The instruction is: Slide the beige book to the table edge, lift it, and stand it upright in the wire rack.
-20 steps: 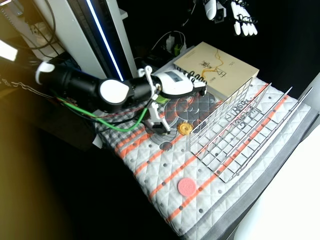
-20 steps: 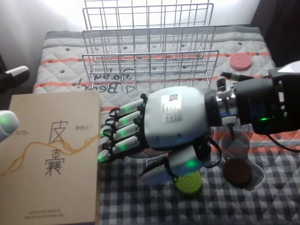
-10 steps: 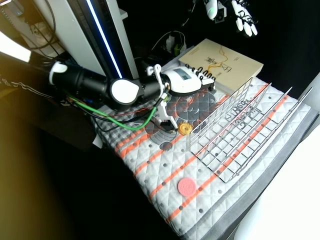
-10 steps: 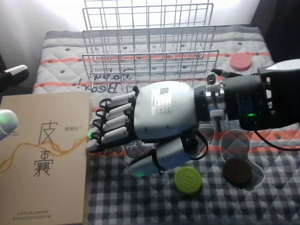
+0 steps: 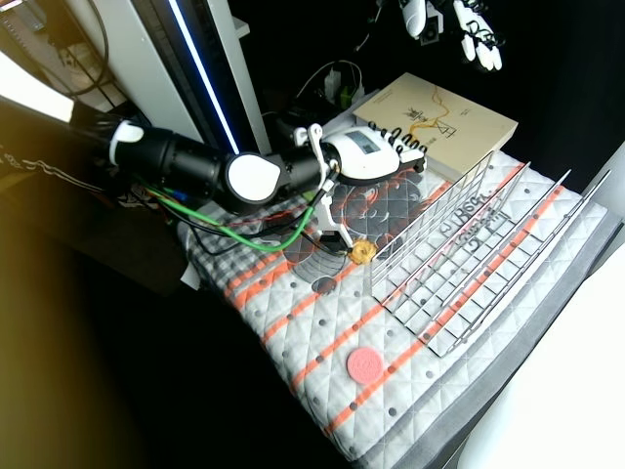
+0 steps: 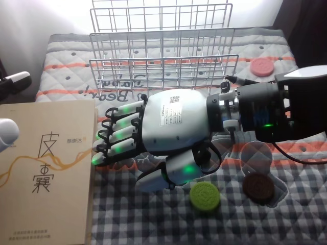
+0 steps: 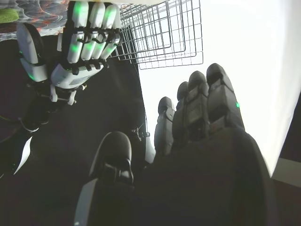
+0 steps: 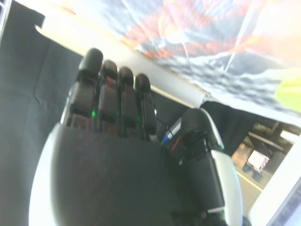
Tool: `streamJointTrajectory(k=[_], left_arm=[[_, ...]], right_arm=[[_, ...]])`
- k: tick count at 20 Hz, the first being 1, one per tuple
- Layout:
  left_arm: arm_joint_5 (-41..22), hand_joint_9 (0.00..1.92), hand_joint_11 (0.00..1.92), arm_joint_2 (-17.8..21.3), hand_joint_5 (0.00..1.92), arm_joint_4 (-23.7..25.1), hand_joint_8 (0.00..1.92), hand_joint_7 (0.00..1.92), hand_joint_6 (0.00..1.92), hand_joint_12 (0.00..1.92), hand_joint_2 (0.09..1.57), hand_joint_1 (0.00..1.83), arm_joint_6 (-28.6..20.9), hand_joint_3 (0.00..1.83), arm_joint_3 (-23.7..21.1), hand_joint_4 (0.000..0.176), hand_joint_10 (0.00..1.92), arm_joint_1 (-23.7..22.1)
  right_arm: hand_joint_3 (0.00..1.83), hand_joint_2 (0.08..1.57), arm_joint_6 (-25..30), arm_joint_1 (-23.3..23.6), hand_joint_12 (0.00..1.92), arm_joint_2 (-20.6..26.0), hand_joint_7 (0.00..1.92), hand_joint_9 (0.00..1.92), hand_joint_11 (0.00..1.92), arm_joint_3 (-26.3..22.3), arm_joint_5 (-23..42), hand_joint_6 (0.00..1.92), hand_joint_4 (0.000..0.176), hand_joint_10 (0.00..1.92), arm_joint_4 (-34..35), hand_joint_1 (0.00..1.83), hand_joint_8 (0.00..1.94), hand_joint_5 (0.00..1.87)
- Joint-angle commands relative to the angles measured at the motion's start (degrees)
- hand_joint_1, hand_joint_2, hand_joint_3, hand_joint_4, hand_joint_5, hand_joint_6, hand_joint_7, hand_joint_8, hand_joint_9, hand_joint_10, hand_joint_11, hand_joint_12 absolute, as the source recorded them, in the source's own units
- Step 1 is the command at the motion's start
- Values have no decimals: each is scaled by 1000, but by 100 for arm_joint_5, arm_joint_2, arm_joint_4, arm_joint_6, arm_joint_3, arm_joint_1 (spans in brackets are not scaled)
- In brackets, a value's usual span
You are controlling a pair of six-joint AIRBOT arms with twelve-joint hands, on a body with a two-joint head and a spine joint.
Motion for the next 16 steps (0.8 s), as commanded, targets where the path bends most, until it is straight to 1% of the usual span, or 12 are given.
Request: streamJointTrajectory(k=[1,2,3,4,7,8,10,11,13,14,15,16], left_arm=[[-744,150,0,-9,212,-10,1,146,1,225,1448,0,-44,0,27,120,0,-28],[-746,157,0,-9,207,-9,1,148,1,247,1445,0,-46,0,29,126,2,-29],[-750,159,0,-8,205,-7,1,149,0,252,1445,0,-48,0,31,123,2,-29],[-754,135,0,-6,194,-4,3,126,1,170,1449,0,-49,1,32,126,4,-29],[-771,130,0,-4,204,2,4,127,5,101,1454,0,-56,1,38,130,5,-30],[-774,144,0,-4,210,4,1,144,2,156,1449,0,-58,0,38,131,4,-30],[-782,145,0,-4,206,5,0,141,0,171,1448,0,-62,0,39,133,2,-31],[-785,144,0,-4,206,7,0,135,0,170,1451,0,-65,1,39,129,1,-31],[-785,147,0,-5,201,7,1,138,0,171,1452,0,-69,1,41,132,2,-31],[-785,148,0,-5,206,7,1,142,1,142,1460,0,-69,2,43,124,2,-31],[-785,150,0,-5,212,7,1,147,2,159,1460,0,-69,1,45,121,1,-32],[-785,150,0,-6,211,9,0,147,0,187,1458,0,-70,0,48,121,1,-32]], right_arm=[[2,1438,1,83,841,-42,242,187,2,13,362,2,0,2,372,0,2,262],[0,1432,1,83,819,-60,237,187,0,26,362,1,0,1,372,0,0,255],[0,1429,1,83,837,-90,241,191,0,45,362,1,0,1,372,0,1,262],[3,1436,1,83,838,-104,244,191,0,55,362,1,0,1,375,0,1,262],[4,1442,1,83,811,-140,249,197,0,86,362,0,0,2,382,0,2,264],[1,1436,1,83,848,-149,250,200,1,93,362,0,0,1,382,0,1,262],[3,1441,1,83,836,-161,242,197,21,105,362,3,0,3,384,0,2,256],[2,1439,1,84,838,-165,241,197,28,111,362,2,0,3,393,0,2,254],[4,1444,-1,83,840,-178,251,205,32,114,362,5,0,6,393,0,5,262],[1,1442,-5,83,807,-191,256,215,48,116,362,1,0,2,393,0,1,268],[3,1447,-11,83,802,-212,262,219,55,123,362,3,0,3,393,0,2,276],[1,1445,-17,83,797,-231,254,211,51,132,362,0,0,0,393,0,0,265]])
